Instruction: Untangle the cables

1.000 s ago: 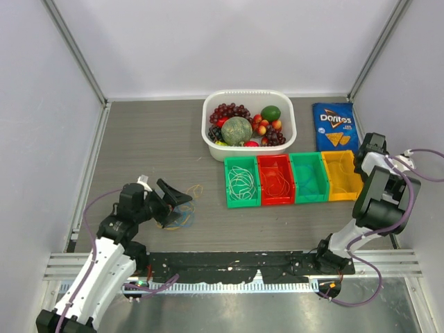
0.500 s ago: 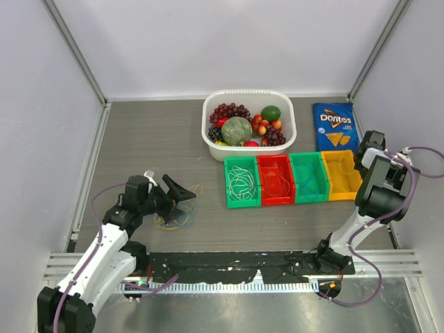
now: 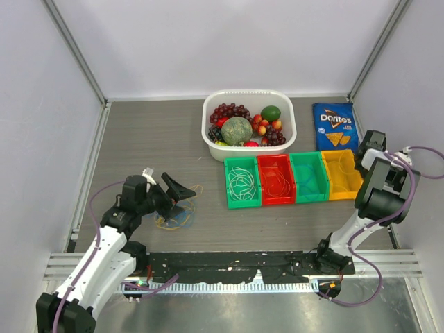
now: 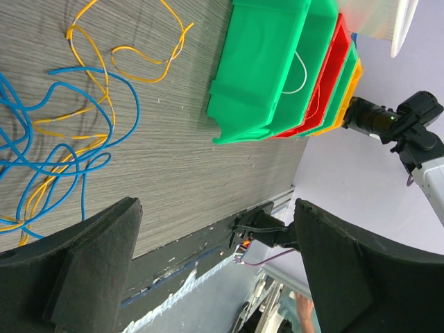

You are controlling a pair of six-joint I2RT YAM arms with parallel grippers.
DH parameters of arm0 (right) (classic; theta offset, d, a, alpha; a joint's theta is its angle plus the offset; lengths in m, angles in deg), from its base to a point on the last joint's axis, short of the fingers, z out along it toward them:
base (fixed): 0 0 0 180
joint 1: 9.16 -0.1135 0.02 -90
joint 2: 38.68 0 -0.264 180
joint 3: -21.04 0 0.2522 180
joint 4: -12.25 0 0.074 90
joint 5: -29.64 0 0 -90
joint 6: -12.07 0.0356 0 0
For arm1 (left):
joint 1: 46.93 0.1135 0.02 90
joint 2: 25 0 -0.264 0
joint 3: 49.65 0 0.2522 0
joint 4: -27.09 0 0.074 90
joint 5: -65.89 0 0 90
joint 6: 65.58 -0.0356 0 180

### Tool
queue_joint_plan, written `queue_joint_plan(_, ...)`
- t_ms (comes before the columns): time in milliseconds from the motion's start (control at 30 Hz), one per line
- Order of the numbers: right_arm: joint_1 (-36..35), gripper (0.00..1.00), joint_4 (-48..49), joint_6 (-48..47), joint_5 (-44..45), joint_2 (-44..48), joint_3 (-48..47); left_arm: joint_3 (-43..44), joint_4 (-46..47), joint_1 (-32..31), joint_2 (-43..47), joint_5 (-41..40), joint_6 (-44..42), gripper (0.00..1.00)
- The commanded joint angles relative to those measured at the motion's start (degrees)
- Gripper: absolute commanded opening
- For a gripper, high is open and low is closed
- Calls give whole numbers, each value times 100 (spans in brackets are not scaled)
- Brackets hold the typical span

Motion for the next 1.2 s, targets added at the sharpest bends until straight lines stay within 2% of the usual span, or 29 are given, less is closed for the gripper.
queue_joint_plan(0,11,1,216,80,-117,747,217,194,61,26,18,45,-98,95)
queue_joint_plan(233,-24,1,120,308,-636,1722,500,229,158,26,-52,133,-45,95)
queue_joint_plan(500,-552,2,-153,116,-573,2611,526,194,-44,26,264,142,-62,95)
queue_joint_plan(533,-543,29,-240,63,-679,2524,448,177,-79,26,334,142,-54,95)
queue_joint_plan(600,-578,61,-669,36,-1005,2244,202,133,-175,26,483,116,-45,95)
queue_joint_plan(633,-604,63,-698,-16,-1171,2146,175,115,-211,17,554,89,-45,95)
queue_joint_plan(733,-832,63,-733,114,-1226,2039,323,36,-237,26,694,71,17,95)
queue_joint_plan(900,-1711,67,-768,449,-443,2101,578,-26,-272,26,809,98,113,95)
queue_joint_plan(1033,-1721,65,-698,1089,-215,1996,789,27,-421,26,941,37,140,95)
queue_joint_plan(1167,-1721,65,-671,1293,119,1689,685,27,-606,26,1108,-78,157,95)
